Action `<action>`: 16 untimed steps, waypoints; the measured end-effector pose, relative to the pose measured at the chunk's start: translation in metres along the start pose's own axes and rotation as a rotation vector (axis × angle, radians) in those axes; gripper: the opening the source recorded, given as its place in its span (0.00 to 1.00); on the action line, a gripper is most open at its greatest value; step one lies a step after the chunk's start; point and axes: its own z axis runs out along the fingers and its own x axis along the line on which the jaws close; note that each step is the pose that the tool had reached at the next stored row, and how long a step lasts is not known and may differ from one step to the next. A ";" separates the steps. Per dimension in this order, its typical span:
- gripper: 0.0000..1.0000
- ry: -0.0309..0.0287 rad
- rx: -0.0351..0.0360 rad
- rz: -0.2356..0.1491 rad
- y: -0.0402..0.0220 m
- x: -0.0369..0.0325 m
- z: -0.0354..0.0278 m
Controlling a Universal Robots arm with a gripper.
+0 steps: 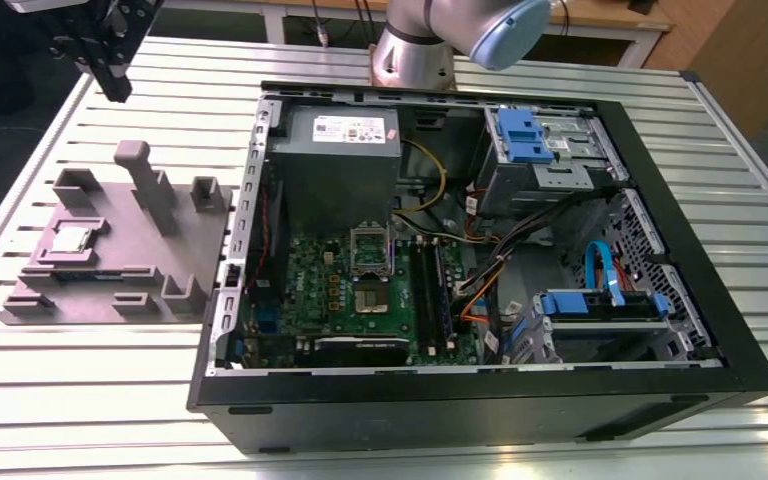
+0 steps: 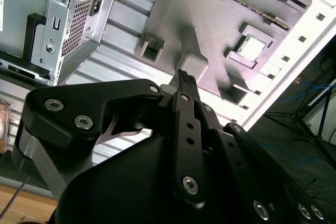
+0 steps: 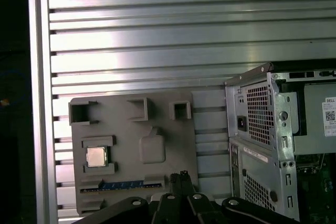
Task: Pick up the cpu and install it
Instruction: 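Reach for the cpu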
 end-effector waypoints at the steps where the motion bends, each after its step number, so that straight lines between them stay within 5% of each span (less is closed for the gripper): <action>1: 0.10 0.0000 0.0000 0.000 0.0000 0.0002 0.0000; 16: 0.10 0.0000 -0.0001 0.000 -0.0005 0.0066 -0.0002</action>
